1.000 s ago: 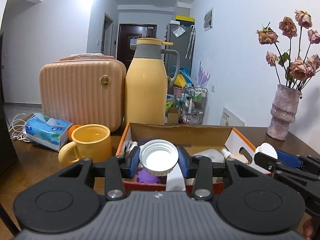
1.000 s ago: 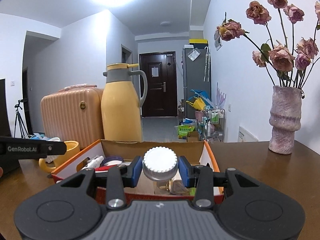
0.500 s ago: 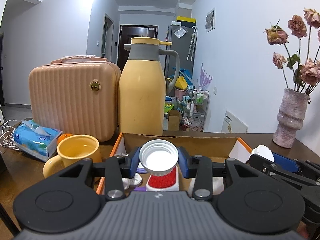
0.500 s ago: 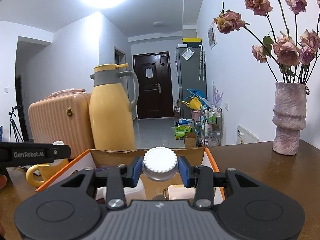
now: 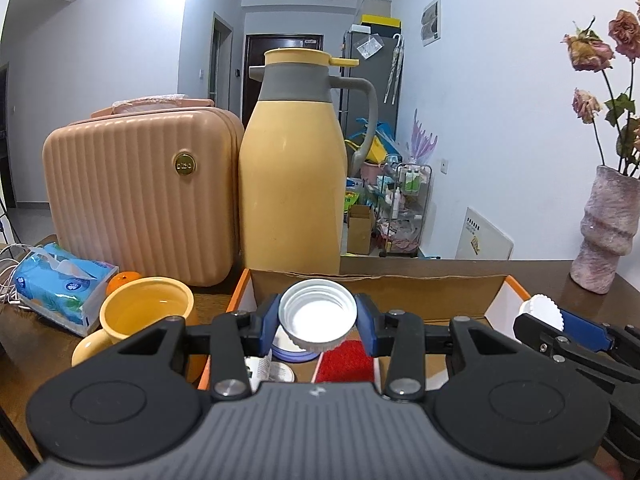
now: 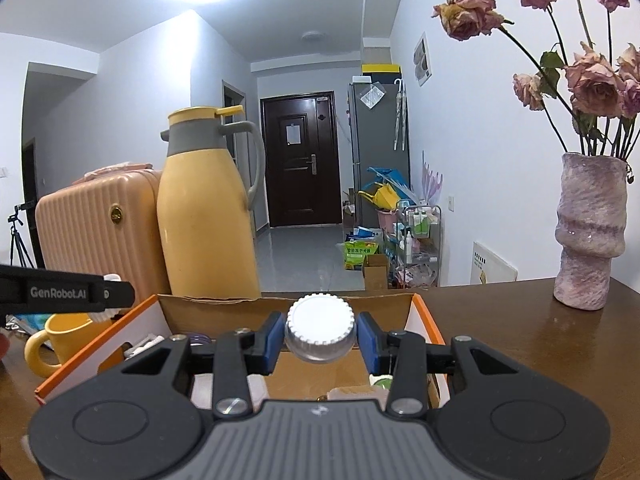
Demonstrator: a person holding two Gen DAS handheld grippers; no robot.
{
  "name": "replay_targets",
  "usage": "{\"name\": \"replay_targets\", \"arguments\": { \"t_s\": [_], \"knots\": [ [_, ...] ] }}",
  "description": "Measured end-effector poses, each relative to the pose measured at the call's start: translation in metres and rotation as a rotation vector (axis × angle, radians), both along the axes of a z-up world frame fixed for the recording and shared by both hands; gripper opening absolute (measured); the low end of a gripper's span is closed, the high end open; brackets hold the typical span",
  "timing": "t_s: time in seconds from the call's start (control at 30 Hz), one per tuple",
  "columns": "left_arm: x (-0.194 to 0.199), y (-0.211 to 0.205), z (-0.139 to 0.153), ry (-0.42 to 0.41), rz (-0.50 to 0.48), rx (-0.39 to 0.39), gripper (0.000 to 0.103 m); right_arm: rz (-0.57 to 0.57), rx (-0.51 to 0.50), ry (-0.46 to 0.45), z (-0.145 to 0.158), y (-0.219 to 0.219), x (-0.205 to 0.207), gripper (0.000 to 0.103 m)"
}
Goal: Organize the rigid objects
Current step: 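Lift and carry both white caps over the box with both tools, then lower both white caps into the box and open both tools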
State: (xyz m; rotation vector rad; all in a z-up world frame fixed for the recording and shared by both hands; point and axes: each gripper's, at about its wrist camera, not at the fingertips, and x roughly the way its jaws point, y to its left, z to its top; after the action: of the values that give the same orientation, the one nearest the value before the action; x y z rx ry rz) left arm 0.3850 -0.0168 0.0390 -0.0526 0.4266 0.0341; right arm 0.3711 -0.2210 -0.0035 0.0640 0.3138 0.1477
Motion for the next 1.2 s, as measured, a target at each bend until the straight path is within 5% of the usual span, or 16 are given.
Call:
{"name": "replay_targets", "arguments": {
  "t_s": [0.9,0.97,1.0,1.1,1.2],
  "knots": [
    [0.04,0.008,-0.015,0.082,-0.006,0.059,0.041,0.035,-0.025,0.079,-0.01,0.0,0.033,0.039],
    [0.04,0.008,-0.016,0.084,-0.007,0.056,0.051,0.035,-0.018,0.087,-0.01,-0.002,0.034,0.04],
    [0.039,0.009,-0.016,0.082,-0.006,0.056,0.068,0.031,-0.015,0.09,-0.01,-0.003,0.034,0.043],
    [0.037,0.01,-0.016,0.059,0.018,0.065,0.095,0.02,-0.007,0.084,-0.01,-0.006,0.033,0.07],
    [0.034,0.011,-0.015,0.042,0.043,0.073,0.103,-0.004,0.0,0.065,-0.009,-0.009,0.031,0.102]
  ]
}}
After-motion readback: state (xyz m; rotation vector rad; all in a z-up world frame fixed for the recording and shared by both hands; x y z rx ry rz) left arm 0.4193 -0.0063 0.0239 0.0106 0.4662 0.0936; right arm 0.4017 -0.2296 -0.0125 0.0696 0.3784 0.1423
